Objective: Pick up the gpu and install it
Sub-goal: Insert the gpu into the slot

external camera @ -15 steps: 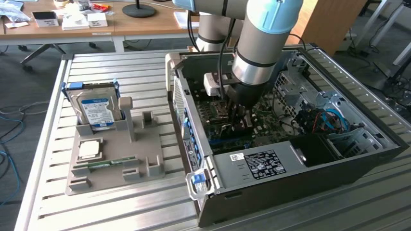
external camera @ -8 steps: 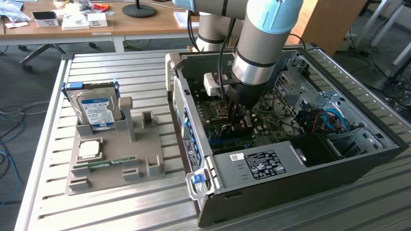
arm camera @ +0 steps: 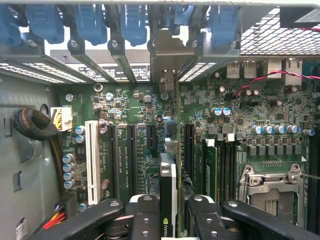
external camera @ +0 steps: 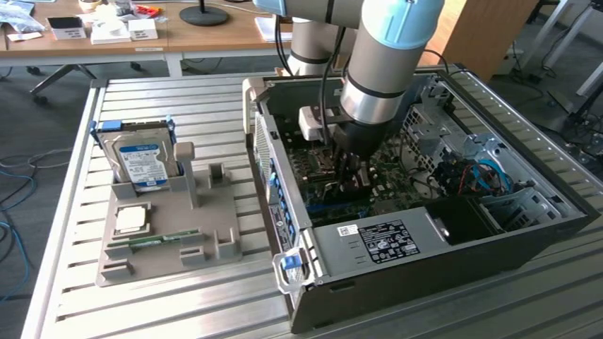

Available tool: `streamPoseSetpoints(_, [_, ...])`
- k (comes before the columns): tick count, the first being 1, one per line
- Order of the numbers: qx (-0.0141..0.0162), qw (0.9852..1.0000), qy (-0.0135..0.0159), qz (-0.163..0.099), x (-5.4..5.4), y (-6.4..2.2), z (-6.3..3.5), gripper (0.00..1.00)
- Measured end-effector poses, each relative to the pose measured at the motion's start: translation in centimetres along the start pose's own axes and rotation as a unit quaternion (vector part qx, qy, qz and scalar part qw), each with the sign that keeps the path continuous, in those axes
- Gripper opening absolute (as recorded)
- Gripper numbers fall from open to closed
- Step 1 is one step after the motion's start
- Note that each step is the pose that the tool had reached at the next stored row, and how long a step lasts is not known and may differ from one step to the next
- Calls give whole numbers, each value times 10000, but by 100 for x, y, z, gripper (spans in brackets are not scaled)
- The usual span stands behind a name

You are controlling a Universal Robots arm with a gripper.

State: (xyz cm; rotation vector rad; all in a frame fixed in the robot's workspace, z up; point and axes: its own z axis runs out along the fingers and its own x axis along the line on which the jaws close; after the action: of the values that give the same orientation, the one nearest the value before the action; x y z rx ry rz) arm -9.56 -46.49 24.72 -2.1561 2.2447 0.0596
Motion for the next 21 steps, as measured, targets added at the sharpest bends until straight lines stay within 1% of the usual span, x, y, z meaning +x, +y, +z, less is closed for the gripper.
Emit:
streamPoseSetpoints(7, [1, 10000, -2, 0, -7, 4, 2, 27])
streamPoseSetpoints(10, [0, 10000, -1, 0, -5, 8, 18, 27])
streamPoseSetpoints(18, [5, 10000, -17, 0, -4, 25, 37, 27])
streamPoseSetpoints(21, [7, 10000, -15, -1, -4, 31, 39, 27])
